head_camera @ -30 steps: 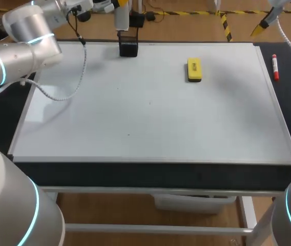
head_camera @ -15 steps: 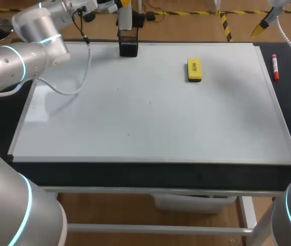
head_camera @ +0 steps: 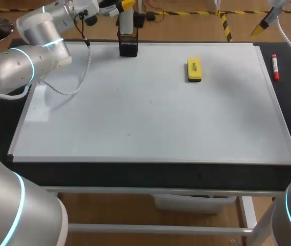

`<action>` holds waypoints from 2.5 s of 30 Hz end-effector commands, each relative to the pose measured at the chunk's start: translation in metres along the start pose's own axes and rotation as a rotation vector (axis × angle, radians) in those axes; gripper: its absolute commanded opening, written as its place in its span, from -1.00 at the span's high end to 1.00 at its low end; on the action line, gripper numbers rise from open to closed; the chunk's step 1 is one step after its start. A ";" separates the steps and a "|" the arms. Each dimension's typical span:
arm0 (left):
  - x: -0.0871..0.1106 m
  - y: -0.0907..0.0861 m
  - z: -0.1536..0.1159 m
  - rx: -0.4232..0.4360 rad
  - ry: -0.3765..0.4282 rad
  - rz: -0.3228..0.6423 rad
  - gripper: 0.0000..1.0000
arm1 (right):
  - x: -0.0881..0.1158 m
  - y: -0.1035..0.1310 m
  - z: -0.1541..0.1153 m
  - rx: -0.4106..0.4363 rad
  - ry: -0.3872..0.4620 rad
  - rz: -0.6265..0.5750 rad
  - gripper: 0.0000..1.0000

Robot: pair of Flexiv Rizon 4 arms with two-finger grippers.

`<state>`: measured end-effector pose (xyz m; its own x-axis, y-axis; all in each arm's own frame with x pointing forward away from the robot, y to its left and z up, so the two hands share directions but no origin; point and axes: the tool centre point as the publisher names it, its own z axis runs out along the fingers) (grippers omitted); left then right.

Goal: Pick up the inspection probe, press it on each red-marked spot on the whiteboard one by one, put down the probe, pick up the eraser, and wipe off all the red marks.

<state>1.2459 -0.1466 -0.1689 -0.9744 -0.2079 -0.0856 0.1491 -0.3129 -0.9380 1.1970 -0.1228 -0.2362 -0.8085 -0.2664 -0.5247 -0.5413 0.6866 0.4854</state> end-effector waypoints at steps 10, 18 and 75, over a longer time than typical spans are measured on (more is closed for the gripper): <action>-0.012 0.019 0.003 0.007 0.210 -0.018 1.00 | -0.001 -0.001 0.000 0.000 0.004 -0.002 -1.00; -0.014 0.031 0.002 -0.011 0.219 -0.031 1.00 | -0.001 -0.001 0.000 0.000 0.004 -0.002 -1.00; -0.020 0.090 -0.007 -0.065 0.229 -0.032 1.00 | -0.001 -0.001 0.000 0.000 0.004 -0.002 -1.00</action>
<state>1.2672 -0.1627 -0.2487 -0.9465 -0.3212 -0.0317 0.1143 -0.2417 -0.9636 1.1972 -0.1230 -0.2364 -0.8082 -0.2660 -0.5255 -0.5417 0.6859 0.4859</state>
